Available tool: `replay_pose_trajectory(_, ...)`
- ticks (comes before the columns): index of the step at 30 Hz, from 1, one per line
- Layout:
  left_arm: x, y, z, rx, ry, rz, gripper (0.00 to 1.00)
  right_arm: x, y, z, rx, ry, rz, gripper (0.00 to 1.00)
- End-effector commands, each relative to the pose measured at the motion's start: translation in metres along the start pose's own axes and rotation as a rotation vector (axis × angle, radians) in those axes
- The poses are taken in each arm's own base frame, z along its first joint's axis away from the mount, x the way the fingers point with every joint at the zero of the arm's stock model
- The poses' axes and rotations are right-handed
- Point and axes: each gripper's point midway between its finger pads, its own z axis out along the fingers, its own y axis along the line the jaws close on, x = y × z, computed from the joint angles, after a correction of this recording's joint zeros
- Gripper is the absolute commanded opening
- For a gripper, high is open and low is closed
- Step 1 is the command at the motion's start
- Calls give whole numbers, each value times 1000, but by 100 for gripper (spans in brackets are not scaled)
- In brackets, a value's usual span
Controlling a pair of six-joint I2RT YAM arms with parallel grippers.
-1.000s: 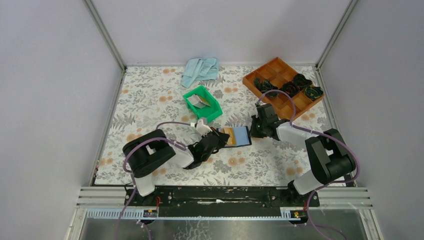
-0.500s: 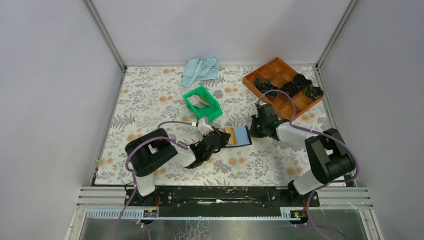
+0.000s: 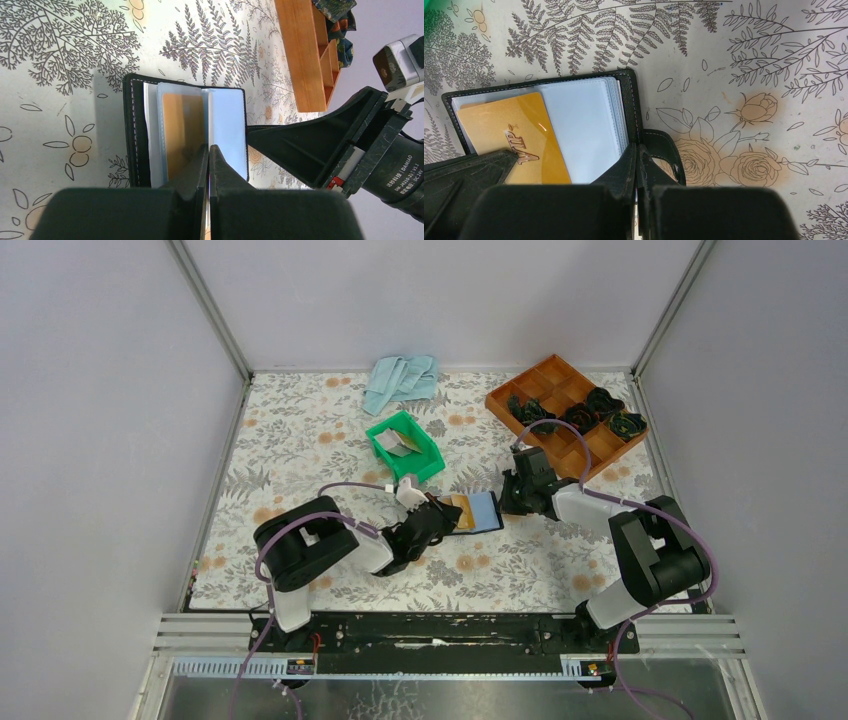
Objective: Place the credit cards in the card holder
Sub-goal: Insert the credit card into the card holder.
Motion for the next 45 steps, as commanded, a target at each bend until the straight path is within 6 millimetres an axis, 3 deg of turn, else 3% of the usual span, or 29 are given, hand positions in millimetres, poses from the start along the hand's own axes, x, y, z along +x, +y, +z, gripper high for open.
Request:
replay_pose_trajectory(1, 1, 12, 3, -46, -18, 23, 0, -12, 1, 2, 4, -31, -3, 0)
replay_pose_trajectory(17, 9, 30, 10, -196, 5, 129, 0, -14, 1, 0, 7, -31, -4, 0)
replay_pose_trajectory(34, 13, 50, -6, -276, 18, 196, 0, -13, 0, 0, 15, -31, -9, 0)
replay_pose_trajectory(45, 12, 51, -7, -296, 21, 212, 0, -40, 4, -19, 36, -102, -36, 0)
